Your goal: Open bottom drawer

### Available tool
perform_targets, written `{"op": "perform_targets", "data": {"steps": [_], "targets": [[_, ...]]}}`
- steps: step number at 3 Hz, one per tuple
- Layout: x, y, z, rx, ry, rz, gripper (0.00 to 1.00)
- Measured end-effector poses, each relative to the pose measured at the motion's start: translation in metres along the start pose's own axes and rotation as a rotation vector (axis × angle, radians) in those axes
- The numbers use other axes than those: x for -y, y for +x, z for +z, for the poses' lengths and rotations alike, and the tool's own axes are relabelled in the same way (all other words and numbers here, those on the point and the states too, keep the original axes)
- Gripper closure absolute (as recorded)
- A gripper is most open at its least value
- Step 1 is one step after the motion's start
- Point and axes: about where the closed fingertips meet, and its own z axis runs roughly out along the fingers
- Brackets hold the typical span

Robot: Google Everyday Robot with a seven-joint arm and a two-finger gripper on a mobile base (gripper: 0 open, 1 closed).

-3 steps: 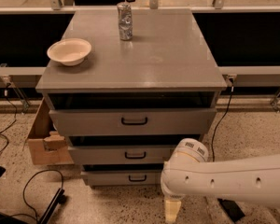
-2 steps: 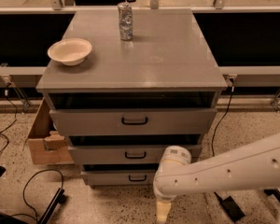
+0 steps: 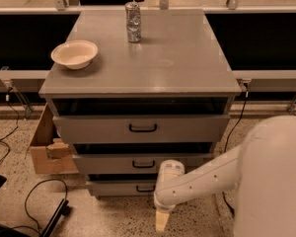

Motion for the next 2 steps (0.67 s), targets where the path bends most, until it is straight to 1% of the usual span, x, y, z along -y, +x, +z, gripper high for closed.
{"op": "perform_targets", "data": {"steps": [1, 2], "targets": [[-0.004, 0.0, 0.009, 0.0, -0.011, 0.0, 0.0], [-0.005, -0.002, 0.022, -0.021, -0.016, -0.013, 0.0]]}}
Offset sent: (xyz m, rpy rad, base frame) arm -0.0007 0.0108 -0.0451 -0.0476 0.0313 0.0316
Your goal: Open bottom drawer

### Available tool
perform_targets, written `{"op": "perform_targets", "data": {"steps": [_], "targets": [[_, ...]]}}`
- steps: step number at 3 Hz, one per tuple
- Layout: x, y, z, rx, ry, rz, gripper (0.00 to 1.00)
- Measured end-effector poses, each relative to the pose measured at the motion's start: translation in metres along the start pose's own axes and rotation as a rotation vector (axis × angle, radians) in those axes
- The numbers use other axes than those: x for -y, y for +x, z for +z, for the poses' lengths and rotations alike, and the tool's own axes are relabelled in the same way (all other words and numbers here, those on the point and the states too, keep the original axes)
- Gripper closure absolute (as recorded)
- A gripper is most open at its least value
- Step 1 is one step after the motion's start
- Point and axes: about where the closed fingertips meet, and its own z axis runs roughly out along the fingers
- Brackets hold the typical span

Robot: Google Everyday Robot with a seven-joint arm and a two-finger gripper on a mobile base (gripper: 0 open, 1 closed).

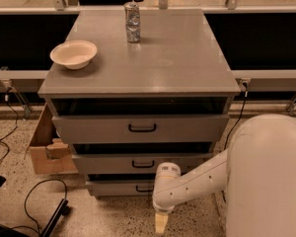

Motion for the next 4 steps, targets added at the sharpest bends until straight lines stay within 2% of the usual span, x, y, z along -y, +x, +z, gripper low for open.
{"op": "perform_targets", "data": {"steps": [1, 2, 4], "targets": [[0.01, 0.002, 0.038, -0.022, 0.012, 0.009, 0.0], [0.034, 0.01, 0.097, -0.045, 0.055, 0.02, 0.0], [0.083, 0.02, 0.147, -0.045, 0.12, 0.017, 0.0]]}}
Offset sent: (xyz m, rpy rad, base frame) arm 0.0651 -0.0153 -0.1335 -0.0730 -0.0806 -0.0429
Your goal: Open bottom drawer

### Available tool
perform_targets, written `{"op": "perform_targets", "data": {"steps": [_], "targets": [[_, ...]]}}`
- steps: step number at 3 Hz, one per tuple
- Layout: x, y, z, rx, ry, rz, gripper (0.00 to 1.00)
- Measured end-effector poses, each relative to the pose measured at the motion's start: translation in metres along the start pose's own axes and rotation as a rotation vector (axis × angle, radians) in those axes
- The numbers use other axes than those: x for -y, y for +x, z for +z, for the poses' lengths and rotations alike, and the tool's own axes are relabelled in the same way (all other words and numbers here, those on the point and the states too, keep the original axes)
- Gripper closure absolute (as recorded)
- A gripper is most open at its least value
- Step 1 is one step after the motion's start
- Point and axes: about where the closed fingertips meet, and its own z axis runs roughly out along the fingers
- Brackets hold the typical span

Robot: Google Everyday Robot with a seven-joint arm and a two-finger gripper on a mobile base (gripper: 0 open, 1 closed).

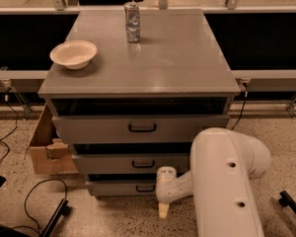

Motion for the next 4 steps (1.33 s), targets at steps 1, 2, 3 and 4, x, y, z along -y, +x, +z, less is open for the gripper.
{"op": "perform_targets", "data": {"steps": [1, 2, 3, 4], "targets": [[0.02, -0.002, 0.022, 0.013, 0.009, 0.007, 0.0], [0.034, -0.003, 0.039, 0.032, 0.007, 0.024, 0.0], [0.038, -0.004, 0.053, 0.052, -0.011, 0.04, 0.15], [0.029, 0.002, 0.054, 0.049, -0.037, 0.057, 0.39]]}}
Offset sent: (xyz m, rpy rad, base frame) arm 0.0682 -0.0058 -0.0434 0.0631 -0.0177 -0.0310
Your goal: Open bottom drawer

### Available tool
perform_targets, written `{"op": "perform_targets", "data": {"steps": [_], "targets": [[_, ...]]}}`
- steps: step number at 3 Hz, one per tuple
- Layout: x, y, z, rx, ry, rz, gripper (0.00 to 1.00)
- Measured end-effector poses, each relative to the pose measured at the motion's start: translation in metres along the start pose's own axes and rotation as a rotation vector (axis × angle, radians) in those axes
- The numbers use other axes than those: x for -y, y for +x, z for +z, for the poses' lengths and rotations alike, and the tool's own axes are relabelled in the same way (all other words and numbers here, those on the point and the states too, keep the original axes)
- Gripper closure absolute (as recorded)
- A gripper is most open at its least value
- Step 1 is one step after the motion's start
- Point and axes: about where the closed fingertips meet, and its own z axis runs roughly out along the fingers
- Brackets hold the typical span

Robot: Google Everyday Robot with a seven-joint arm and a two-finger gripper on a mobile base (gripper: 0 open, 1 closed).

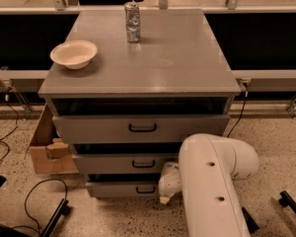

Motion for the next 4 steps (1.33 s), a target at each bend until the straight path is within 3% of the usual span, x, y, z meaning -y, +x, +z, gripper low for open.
{"op": "perform_targets", "data": {"steps": [1, 2, 3, 4], "targets": [[-0.0364, 0.0285, -0.0205, -0.027, -0.037, 0.049, 0.7], [-0.0355, 0.0282, -0.0252, -0.027, -0.037, 0.049, 0.93], [-0.035, 0.028, -0.0274, -0.027, -0.037, 0.049, 0.92], [-0.0366, 0.0283, -0.0264, -0.028, -0.04, 0.048, 0.69]]}}
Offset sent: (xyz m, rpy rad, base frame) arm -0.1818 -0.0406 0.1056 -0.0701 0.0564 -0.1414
